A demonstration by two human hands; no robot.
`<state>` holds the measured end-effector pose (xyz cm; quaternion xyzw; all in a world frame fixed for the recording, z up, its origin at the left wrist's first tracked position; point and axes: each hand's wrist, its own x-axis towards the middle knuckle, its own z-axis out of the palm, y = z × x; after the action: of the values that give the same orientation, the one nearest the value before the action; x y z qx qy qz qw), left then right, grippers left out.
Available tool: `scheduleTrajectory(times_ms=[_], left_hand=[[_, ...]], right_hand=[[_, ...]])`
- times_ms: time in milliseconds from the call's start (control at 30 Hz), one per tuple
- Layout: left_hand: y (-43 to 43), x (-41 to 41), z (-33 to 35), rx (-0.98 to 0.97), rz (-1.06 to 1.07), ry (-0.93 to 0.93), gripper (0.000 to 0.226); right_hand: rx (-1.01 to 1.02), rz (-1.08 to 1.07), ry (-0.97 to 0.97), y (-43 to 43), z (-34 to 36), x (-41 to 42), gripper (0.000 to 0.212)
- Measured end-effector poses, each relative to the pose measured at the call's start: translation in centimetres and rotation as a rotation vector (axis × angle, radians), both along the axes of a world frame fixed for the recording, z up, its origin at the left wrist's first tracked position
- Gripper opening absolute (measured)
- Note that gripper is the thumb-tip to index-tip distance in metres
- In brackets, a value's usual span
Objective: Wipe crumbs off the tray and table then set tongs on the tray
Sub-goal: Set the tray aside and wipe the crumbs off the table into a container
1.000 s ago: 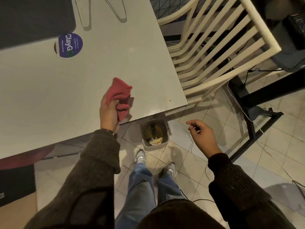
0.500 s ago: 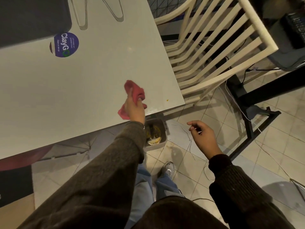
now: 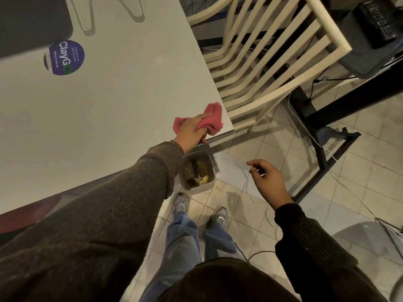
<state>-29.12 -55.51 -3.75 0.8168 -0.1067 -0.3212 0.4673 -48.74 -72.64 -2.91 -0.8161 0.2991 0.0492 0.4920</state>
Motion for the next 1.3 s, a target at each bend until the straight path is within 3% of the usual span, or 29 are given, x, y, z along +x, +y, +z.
scheduleTrajectory(times_ms=[400, 567, 700, 1000, 1300], left_hand=[[2.8, -6.2, 0.0, 0.075, -0.177, -0.039, 0.049], [3.6, -7.2, 2.0, -0.009, 0.005, 0.05, 0.045], [3.6, -6.7, 5.4, -0.028, 0.065, 0.019, 0.044], [5.1, -0.7, 11.6, -0.098, 0.077, -0.042, 0.04], [7.0, 11.8, 11.4, -0.101, -0.03, -0.07, 0.043]], right_hand=[[-0.006, 0.045, -0.028, 1.0, 0.0, 0.1, 0.025], [0.031, 0.066, -0.064, 1.0, 1.0, 0.5, 0.026], [0.035, 0.13, -0.078, 1.1, 3.0, 1.5, 0.023], [-0.017, 0.274, -0.136, 1.6, 7.8, 7.9, 0.024], [-0.101, 0.178, -0.094, 3.5, 8.3, 18.6, 0.024]])
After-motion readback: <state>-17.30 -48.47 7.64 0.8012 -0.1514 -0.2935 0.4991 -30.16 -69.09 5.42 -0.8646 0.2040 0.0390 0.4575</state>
